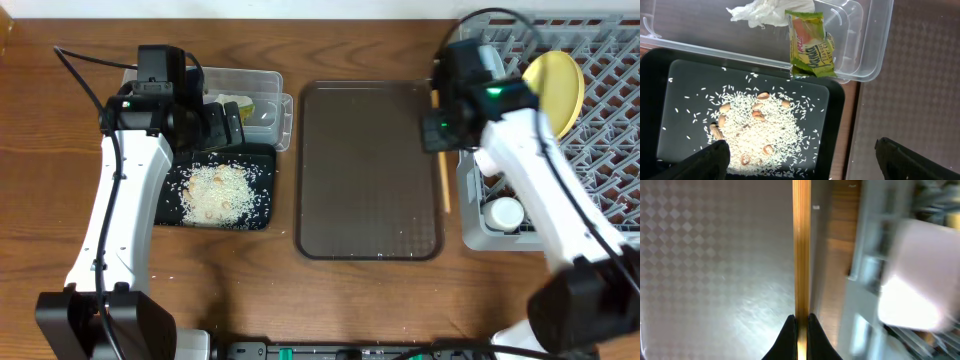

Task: Sort waste into correct bins and load items into the dishwasher rack
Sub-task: 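Carry the second chopstick into the dish rack and release it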

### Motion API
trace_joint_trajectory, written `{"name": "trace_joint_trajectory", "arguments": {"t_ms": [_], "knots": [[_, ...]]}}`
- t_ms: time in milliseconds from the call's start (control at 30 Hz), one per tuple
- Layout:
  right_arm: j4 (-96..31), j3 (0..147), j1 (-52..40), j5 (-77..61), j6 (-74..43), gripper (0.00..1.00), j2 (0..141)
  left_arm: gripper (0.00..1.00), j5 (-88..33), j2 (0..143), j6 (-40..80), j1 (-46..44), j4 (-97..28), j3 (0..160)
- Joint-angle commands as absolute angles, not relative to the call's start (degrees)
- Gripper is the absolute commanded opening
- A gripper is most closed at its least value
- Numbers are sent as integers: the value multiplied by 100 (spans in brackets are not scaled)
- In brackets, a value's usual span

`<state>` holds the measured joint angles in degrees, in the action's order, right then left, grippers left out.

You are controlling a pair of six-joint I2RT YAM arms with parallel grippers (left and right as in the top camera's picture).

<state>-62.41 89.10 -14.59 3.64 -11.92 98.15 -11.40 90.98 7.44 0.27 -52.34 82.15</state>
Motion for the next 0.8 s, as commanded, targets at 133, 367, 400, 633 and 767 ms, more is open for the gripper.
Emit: {"name": "trace_joint_trajectory", "arguments": {"t_ms": [133,367,400,633,767], "knots": [[-6705,9013,-427,405,-1221,1,8879,95,-1085,9091,711,47,-5247,8294],[-7120,9011,642,556,-1470,1,8650,95,-1087,9091,711,47,-5247,8294],[-7177,9011,790,672,-1531,1,8661,95,-1085,9091,711,47,-5247,8294],[-7032,9008,1468,1264,-917,1,8820,95,-1085,9091,711,47,-5247,8294],[-6615,9008,1498,1264,-23,1,9078,95,-1087,9091,711,47,-5247,8294]]}}
